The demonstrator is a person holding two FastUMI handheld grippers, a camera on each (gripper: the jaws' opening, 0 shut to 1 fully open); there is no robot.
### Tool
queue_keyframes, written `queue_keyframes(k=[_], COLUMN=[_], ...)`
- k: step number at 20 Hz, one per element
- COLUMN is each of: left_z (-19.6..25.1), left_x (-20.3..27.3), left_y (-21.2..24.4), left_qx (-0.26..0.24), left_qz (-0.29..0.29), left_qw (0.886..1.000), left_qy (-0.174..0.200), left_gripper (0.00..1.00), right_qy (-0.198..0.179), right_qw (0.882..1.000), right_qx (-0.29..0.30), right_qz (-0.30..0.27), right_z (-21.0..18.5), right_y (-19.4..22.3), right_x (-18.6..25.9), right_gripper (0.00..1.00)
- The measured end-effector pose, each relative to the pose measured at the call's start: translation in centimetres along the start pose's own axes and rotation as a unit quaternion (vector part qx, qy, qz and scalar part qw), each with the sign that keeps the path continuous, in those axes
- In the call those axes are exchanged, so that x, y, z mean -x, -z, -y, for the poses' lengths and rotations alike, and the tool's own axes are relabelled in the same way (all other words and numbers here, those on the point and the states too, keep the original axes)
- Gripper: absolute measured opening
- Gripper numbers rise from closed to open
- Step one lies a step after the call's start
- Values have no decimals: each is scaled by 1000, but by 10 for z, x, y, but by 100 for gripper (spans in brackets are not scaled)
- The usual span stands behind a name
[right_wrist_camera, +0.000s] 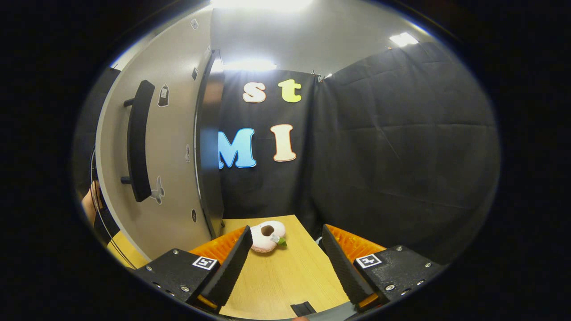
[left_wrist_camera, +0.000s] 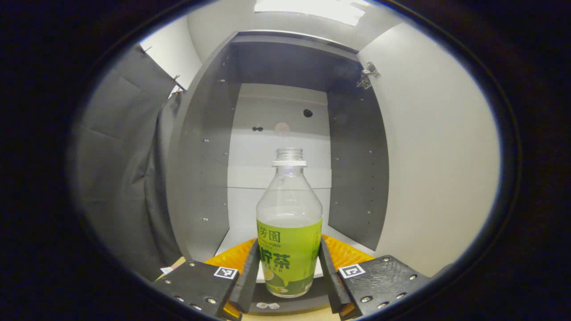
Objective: Open the cabinet door with the right hand, grasp the bottle in the cabinet with the left hand and place it on the coaster, then close the cabinet door with the right hand.
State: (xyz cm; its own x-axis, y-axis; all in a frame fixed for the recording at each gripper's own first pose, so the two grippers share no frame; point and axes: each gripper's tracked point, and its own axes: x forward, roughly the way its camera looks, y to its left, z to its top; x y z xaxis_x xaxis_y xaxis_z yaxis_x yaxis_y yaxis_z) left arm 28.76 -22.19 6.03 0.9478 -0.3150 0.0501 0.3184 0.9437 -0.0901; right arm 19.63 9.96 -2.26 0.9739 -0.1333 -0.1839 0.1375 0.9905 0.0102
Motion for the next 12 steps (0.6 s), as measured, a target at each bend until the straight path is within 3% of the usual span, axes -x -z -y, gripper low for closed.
queue_keyframes(k=[3,4,5,11,12], left_z=[-6,-8,-10,-20,-20], left_x=[24,32,39,94,104], left_y=[2,3,3,11,14], left_qx=[-3,-3,-2,8,8], left_qz=[2,2,3,17,16], left_qw=[1000,1000,1000,999,998], left_qy=[-14,-18,-23,-50,-54], left_gripper=[71,63,67,67,63], right_qy=[-12,-17,-21,-45,-49], right_qw=[1000,1000,1000,999,999], right_qx=[2,2,2,0,-1], right_qz=[1,1,1,2,1], right_z=[1,2,2,4,4], right_y=[0,0,1,3,4], right_x=[6,8,9,19,20], right_gripper=[97,97,97,97,97])
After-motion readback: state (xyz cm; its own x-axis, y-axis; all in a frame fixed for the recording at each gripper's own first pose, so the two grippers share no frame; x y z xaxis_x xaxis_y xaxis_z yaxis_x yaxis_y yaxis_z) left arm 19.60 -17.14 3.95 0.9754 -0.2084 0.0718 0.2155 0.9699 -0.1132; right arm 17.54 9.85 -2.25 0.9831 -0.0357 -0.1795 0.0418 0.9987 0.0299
